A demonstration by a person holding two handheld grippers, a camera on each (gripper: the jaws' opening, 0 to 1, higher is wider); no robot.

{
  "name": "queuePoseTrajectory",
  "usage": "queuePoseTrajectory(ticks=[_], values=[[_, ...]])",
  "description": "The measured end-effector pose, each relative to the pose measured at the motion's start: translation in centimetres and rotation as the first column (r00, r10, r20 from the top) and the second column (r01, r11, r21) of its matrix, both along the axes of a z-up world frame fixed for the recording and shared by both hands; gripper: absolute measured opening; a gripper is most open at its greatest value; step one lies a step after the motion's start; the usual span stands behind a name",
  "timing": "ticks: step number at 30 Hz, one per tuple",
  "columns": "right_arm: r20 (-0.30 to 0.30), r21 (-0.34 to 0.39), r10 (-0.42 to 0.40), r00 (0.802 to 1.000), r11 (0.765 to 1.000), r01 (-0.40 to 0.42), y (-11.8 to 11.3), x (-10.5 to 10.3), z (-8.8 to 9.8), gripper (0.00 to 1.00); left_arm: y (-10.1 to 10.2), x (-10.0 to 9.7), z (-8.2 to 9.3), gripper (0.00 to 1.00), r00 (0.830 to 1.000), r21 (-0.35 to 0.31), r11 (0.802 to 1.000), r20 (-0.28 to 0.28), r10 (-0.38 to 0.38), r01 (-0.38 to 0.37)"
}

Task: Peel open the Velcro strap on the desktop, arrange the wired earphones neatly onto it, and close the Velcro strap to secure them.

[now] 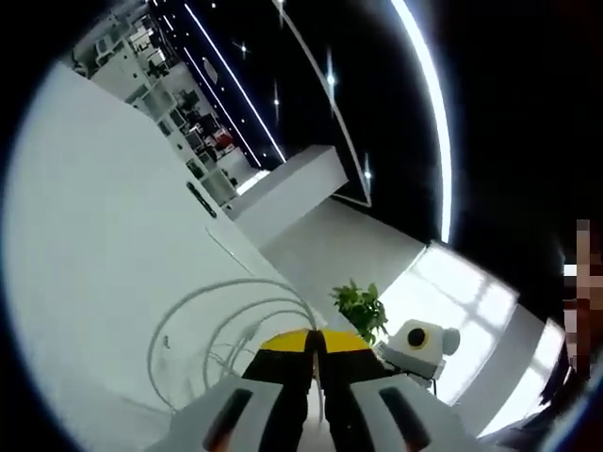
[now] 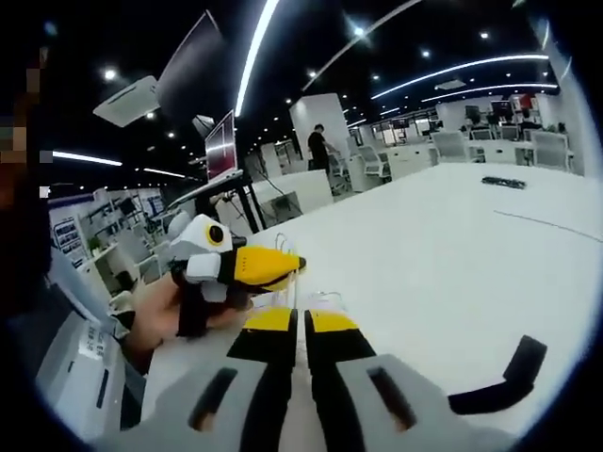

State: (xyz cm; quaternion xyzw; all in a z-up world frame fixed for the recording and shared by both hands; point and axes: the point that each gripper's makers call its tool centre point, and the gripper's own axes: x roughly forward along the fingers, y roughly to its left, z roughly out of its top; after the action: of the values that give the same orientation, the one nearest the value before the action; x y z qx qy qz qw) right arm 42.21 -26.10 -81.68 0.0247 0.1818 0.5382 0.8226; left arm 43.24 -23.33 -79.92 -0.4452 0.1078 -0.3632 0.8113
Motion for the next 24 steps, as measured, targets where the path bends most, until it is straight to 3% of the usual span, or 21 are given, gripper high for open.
queuePoseTrajectory(ticks=[8,15,24], values=[[-0.09,-0.014,-0.09,0.992,0.996,0.089,-0.9,2.3,-2.0,0.09,0.1,0.0,0.3,0.06,1.0,-0.023,1.0,0.002,0.002,-0.002],[-0.246,0.075,-0.05,0.968,0.995,0.07,0.3,2.2,-2.0,0.09,0.2,-0.1,0.6,0.06,1.0,-0.026,1.0,0.01,-0.003,0.004],[-0.301,0.076,-0.029,0.953,0.996,0.054,1.6,2.3,-2.7,0.09,0.1,-0.2,0.7,0.05,1.0,-0.025,1.0,0.017,-0.016,0.017]])
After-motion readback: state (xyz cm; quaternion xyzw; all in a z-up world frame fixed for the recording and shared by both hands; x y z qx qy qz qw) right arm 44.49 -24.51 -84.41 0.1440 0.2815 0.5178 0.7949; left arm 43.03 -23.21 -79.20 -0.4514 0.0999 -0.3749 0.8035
